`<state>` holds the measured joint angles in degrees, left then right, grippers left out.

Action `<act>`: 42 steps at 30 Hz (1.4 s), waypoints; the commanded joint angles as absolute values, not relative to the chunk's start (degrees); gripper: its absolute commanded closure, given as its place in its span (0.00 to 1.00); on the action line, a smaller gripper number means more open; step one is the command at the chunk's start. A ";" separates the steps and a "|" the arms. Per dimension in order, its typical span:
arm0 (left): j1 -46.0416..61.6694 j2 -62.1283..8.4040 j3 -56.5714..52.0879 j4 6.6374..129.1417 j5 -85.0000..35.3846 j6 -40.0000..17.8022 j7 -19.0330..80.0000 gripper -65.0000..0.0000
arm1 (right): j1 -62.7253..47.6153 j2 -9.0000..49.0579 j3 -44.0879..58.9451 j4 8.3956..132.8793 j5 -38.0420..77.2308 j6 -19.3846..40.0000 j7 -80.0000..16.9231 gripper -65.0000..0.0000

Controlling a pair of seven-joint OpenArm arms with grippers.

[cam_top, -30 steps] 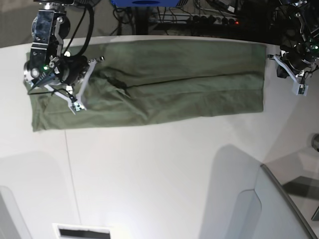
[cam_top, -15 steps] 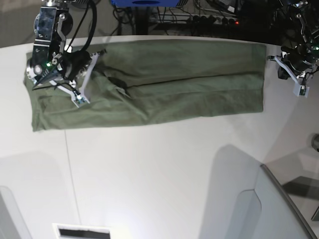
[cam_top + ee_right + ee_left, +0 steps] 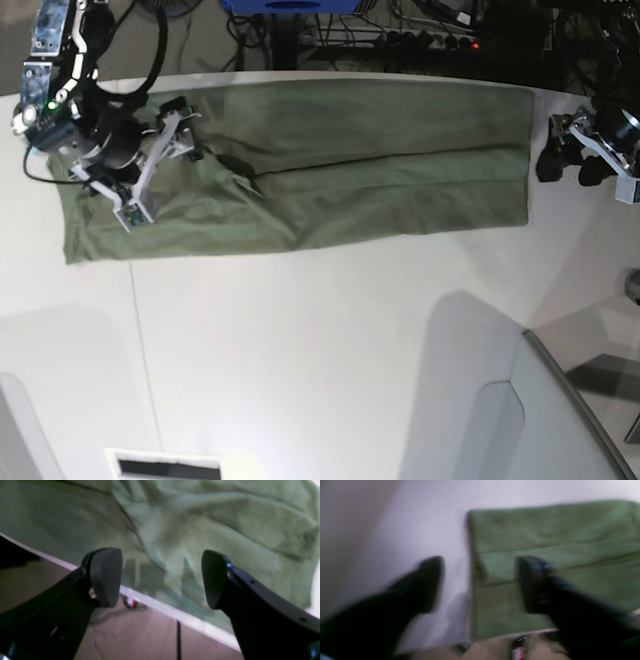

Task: Layout the t-shirt on the table in an organized manner, then fold the t-shirt properly
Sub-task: 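Grasp the strip end with the right gripper and the other end with the left, then carry the left-held strip end toward the right gripper, folding the strip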

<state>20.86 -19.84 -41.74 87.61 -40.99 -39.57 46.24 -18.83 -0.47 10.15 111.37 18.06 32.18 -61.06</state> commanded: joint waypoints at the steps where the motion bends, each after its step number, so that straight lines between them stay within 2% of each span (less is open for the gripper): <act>1: 20.70 -20.88 -41.98 86.37 -41.98 -40.00 45.49 0.11 | -19.21 -0.31 10.07 112.31 18.95 32.40 -58.51 0.28; 2: 20.35 -20.79 -41.98 84.00 -41.89 -40.00 45.49 0.08 | -20.00 -0.31 10.07 112.31 18.95 32.40 -56.40 0.28; 4: 17.80 -20.79 -41.98 77.93 -41.19 -40.00 45.41 0.08 | -20.97 -0.31 10.07 112.13 18.95 32.40 -53.58 0.28; 11: 12.35 -19.56 -41.89 64.22 -31.96 -40.00 39.69 0.08 | -20.79 -0.31 9.98 109.93 18.95 32.40 -53.05 0.28; 21: 11.30 -17.89 -31.87 57.63 -29.67 -40.00 32.22 0.08 | -21.05 -0.31 9.63 109.93 18.95 32.40 -53.05 0.28; 30: 11.12 -17.19 -30.81 55.96 -29.58 -40.00 31.60 0.10 | -21.14 -0.31 9.63 109.85 18.95 32.40 -53.23 0.28; 32: 11.12 -17.19 -30.81 55.96 -29.49 -40.00 31.60 0.20 | -21.14 -0.31 9.63 109.85 18.95 32.40 -53.23 0.28; 35: 11.12 -17.10 -30.99 55.87 -29.58 -40.00 31.60 0.45 | -21.14 -0.31 9.63 109.85 18.95 32.40 -53.23 0.28; 37: 11.03 -17.10 -31.16 55.87 -29.58 -40.00 31.52 0.58 | -21.14 -0.31 9.63 109.85 18.95 32.40 -53.23 0.28; 42: 9.54 -17.27 -31.25 55.60 -29.23 -40.00 31.52 0.87 | -21.14 -0.31 9.63 109.85 18.95 32.40 -53.23 0.28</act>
<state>9.65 -16.86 -31.44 55.59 -31.64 -40.80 28.56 -21.32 -0.32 9.50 109.10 18.04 32.16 -54.15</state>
